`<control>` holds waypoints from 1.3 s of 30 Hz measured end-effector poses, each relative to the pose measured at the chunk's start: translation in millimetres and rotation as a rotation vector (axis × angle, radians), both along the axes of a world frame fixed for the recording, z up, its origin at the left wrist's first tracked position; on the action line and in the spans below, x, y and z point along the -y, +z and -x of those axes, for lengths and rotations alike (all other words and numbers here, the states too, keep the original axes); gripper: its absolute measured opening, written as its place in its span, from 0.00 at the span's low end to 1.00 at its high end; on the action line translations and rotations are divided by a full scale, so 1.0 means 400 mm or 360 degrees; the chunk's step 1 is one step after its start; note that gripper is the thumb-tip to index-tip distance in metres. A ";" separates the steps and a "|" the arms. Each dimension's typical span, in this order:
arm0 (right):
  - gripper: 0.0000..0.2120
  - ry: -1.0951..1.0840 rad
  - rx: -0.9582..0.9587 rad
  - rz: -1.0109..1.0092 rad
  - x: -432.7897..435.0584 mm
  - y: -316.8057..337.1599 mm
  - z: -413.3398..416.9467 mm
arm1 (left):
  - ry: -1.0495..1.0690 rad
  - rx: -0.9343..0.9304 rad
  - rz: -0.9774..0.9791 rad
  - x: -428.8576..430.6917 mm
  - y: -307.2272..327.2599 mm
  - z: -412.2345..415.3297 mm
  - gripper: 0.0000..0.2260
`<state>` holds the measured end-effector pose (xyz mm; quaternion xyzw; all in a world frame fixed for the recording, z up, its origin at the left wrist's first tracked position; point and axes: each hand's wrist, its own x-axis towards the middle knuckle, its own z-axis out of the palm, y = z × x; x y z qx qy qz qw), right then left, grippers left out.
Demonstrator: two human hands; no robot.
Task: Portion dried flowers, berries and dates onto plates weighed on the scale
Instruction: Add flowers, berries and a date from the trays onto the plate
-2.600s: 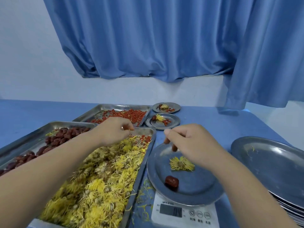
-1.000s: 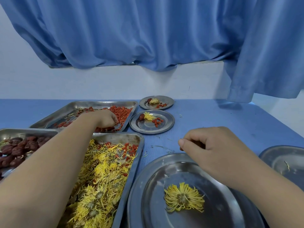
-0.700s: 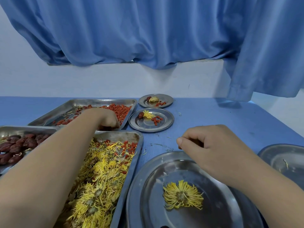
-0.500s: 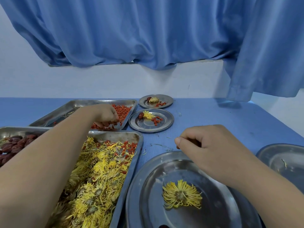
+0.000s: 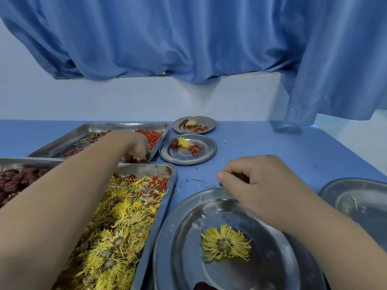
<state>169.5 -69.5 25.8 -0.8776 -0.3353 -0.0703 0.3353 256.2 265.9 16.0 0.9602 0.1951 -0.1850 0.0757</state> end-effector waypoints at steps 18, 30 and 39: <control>0.19 0.0002 0.0044 -0.0042 0.005 0.012 0.003 | 0.0069 0.0589 0.0190 -0.068 -0.029 0.012 0.11; 0.19 0.0015 0.0084 -0.0049 0.005 0.011 0.003 | 0.0082 0.0823 0.0257 -0.071 -0.029 0.033 0.04; 0.16 0.0019 0.0062 -0.0056 0.004 0.008 0.004 | 0.0135 0.0888 0.0354 -0.095 -0.027 0.056 0.07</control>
